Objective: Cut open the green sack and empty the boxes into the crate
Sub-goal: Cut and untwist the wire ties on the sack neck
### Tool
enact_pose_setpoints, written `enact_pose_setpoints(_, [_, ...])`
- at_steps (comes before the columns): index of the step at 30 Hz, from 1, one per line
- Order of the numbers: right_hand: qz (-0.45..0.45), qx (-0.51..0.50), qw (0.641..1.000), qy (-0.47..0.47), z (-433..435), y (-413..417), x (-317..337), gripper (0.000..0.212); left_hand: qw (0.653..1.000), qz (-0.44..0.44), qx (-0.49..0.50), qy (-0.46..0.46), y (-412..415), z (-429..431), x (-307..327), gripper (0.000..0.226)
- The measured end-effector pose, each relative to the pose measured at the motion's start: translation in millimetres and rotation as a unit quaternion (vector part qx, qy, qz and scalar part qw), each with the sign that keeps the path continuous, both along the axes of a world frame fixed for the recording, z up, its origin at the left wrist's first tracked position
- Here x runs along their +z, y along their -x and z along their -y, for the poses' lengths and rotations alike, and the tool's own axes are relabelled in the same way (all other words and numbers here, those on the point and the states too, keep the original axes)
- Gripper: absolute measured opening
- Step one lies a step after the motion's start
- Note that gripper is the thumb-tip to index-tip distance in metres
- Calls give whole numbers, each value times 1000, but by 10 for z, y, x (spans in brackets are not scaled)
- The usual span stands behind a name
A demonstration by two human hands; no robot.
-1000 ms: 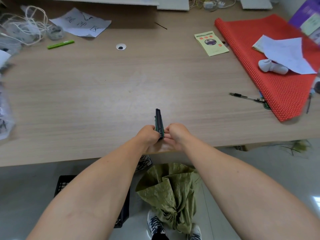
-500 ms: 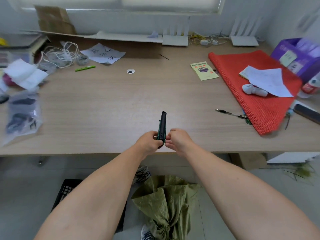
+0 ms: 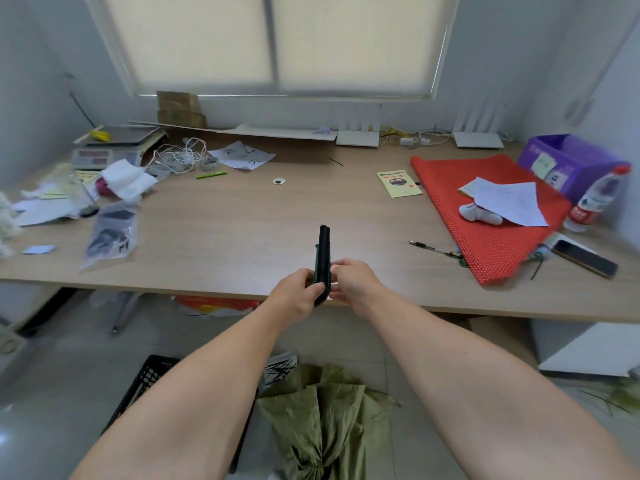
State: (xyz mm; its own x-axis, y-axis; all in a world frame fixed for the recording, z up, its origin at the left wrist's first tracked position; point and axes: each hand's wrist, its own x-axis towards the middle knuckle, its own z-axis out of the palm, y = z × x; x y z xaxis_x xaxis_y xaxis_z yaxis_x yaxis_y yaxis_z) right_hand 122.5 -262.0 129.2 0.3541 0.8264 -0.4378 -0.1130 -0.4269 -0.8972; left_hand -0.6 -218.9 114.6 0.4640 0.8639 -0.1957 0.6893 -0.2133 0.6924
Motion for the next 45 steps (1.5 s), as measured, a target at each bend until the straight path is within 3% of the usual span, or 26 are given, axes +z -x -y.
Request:
enact_pose_setpoints(11, [-29,18,998,-45,247,52,65,17,999,10,34,-34,95,260,183,31])
enact_pose_setpoints(20, [-4,43,999,21,313,569,-409,12,1000,-13,-2,2,709,307,-280,32])
enact_pose_setpoints(28, [64,74,983,157,573,1113,-1662,13,992,-24,-31,120,1170,599,-1598,49])
enact_pose_setpoints(33, [136,149,963,176,676,1204,-2707,22,980,-80,61,172,1336,761,-2644,36])
enact_pose_setpoints(38, [204,183,931,242,836,1037,-3949,27,965,-123,130,194,1433,817,-3767,37])
enact_pose_setpoints(45, [262,269,880,292,1001,849,-5700,34,964,-145,73,209,1497,845,-5413,14])
